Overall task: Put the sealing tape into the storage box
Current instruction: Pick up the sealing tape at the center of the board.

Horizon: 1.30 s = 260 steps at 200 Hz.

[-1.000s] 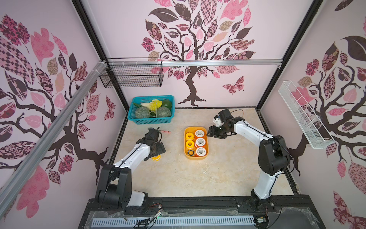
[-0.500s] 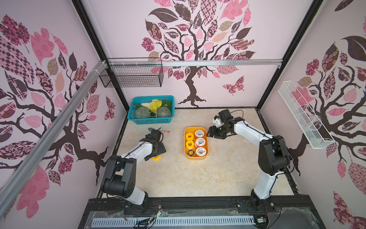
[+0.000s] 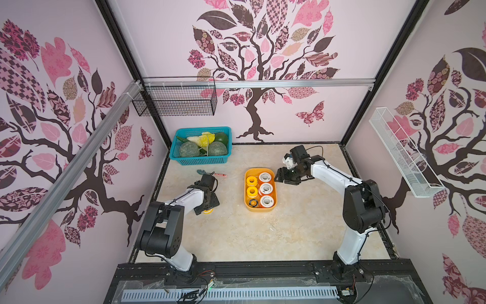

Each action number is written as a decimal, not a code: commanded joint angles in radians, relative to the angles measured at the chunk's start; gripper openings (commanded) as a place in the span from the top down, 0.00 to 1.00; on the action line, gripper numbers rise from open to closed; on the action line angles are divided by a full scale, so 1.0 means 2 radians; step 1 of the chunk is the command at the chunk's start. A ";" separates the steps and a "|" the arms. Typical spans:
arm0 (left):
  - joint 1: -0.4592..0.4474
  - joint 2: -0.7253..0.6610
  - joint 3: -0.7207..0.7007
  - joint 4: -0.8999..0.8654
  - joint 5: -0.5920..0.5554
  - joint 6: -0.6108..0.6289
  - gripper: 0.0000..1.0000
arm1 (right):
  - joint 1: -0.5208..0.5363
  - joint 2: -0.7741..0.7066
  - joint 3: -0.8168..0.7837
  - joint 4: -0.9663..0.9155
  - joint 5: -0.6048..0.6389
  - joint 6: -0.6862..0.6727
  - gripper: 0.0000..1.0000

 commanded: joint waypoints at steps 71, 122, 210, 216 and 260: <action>-0.009 -0.004 -0.005 -0.005 -0.018 0.005 0.31 | -0.004 -0.009 0.013 -0.010 -0.006 -0.001 0.31; -0.012 -0.009 -0.003 -0.005 -0.019 0.008 0.41 | -0.004 -0.007 0.016 -0.012 -0.009 -0.001 0.31; -0.034 -0.026 0.007 -0.021 -0.032 0.011 0.42 | -0.004 0.004 0.015 -0.010 -0.017 0.000 0.31; -0.037 -0.027 0.009 -0.022 -0.032 0.012 0.42 | -0.004 0.005 0.015 -0.011 -0.017 0.000 0.30; -0.071 -0.037 0.032 -0.037 -0.025 0.009 0.42 | -0.004 0.014 0.012 -0.004 -0.030 0.003 0.31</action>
